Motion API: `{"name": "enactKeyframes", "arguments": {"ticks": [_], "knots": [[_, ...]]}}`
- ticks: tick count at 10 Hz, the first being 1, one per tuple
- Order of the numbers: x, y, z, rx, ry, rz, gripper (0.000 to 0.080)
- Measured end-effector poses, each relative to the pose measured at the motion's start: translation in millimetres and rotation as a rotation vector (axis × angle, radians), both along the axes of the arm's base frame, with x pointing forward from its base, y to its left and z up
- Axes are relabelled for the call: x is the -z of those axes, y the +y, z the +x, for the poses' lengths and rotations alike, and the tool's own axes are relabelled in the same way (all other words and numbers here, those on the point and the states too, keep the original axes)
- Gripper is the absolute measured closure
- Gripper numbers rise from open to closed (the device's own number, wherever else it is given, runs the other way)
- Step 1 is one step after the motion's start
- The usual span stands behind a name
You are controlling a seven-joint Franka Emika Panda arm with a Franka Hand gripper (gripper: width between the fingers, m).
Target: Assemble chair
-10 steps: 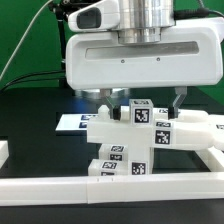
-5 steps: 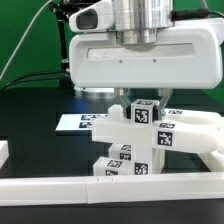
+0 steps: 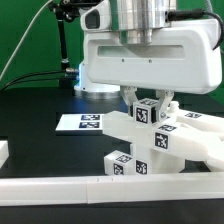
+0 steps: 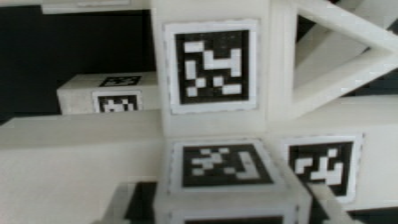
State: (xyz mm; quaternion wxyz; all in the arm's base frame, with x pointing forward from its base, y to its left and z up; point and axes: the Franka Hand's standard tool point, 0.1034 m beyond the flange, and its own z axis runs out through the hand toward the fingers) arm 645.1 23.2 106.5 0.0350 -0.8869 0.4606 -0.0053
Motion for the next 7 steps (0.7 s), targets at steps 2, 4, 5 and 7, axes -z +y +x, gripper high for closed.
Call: {"name": "enactKeyframes", "arguments": {"ticks": [2, 4, 5, 7], "knots": [[-0.2, 1.3, 0.7, 0.196, 0.007, 0.02, 0.0534], [-0.4, 2.2, 1.4, 0.328, 0.012, 0.032, 0.0534], [-0.2, 2.2, 1.3, 0.31, 0.011, 0.032, 0.0507], [-0.1, 2.2, 1.3, 0.31, 0.011, 0.032, 0.0359]]}}
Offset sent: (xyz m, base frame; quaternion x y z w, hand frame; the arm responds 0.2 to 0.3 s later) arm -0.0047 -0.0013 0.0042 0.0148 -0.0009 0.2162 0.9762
